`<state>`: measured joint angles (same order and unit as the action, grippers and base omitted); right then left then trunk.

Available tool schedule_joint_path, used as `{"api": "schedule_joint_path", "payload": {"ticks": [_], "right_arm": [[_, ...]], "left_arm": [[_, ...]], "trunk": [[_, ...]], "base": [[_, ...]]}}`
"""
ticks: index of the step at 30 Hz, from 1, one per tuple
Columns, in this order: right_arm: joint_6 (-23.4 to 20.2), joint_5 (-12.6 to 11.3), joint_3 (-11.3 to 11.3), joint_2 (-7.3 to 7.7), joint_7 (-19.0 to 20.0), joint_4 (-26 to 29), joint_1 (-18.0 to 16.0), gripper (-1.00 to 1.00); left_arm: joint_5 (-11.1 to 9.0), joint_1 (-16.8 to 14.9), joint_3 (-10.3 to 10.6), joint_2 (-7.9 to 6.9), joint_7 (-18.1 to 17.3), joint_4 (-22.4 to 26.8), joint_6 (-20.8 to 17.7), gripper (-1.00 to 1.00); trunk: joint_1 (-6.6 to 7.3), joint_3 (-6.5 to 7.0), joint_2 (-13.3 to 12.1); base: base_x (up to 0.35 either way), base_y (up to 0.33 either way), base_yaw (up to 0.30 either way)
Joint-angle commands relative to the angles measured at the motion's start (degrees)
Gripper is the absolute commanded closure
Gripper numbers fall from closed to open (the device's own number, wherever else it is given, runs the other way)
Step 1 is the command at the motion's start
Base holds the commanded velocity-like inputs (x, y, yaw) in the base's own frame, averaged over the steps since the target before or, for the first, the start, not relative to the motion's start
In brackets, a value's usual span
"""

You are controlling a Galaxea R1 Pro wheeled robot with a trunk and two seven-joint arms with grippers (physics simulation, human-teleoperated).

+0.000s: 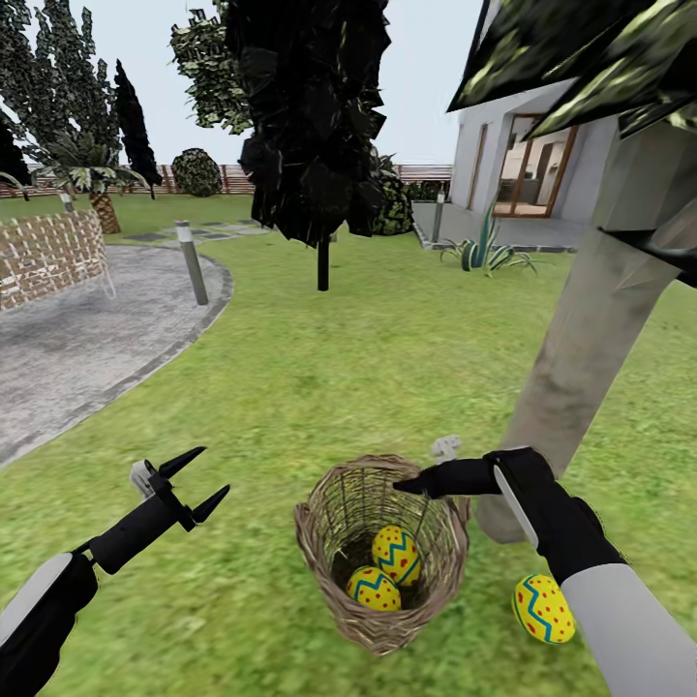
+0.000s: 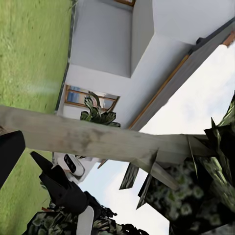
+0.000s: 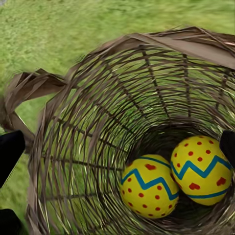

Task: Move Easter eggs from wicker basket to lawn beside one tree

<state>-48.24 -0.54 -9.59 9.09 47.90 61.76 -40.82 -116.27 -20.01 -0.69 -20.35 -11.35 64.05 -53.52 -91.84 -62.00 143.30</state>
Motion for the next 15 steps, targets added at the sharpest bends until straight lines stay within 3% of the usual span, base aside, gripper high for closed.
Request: {"api": "schedule_joint_path", "payload": {"ticks": [1, 4, 7, 9, 10, 15], "right_arm": [[-0.37, 0.08, -0.07, -0.25, -0.11, -0.11, -0.05, -1.00], [-0.38, 0.29, -0.20, -1.17, -2.78, -1.54, -0.05, -1.00], [-0.60, 0.35, -1.04, -3.14, -13.20, -2.64, -0.05, -1.00], [-0.89, 0.31, -1.82, -4.96, -20.93, -2.85, -0.05, -1.00], [-1.35, 0.29, -2.53, -6.84, -27.46, -2.97, -0.09, -1.00], [-8.64, 0.28, -6.03, -12.17, -36.09, -3.36, -1.37, -1.00]], "left_arm": [[0.34, -0.03, -0.01, -0.02, -0.43, -0.02, -0.18, -1.00], [0.41, -0.03, -0.01, -0.04, -0.43, 0.12, -0.18, -1.00], [0.54, -0.03, 0.05, -0.04, -0.43, 0.94, -0.18, -1.00], [0.58, -0.03, 0.20, -0.03, -0.37, 1.92, -0.13, -1.00], [0.60, -0.03, 0.32, 0.06, -0.36, 3.13, -0.11, -1.00], [0.62, -0.03, 0.53, 0.41, -0.34, 4.70, 0.00, -1.00]], "trunk": [[0.01, -0.05, 0.02], [0.01, -0.05, 0.02], [0.01, -0.05, 0.02], [0.01, -0.05, 0.02], [0.01, -0.05, 0.02], [0.01, -0.05, 0.02]], "base": [[0.000, 0.167, 0.000], [0.000, 0.058, 0.000], [0.000, 0.012, 0.000], [0.000, 0.004, 0.000], [0.000, 0.001, 0.000], [0.000, 0.000, 0.000]]}}
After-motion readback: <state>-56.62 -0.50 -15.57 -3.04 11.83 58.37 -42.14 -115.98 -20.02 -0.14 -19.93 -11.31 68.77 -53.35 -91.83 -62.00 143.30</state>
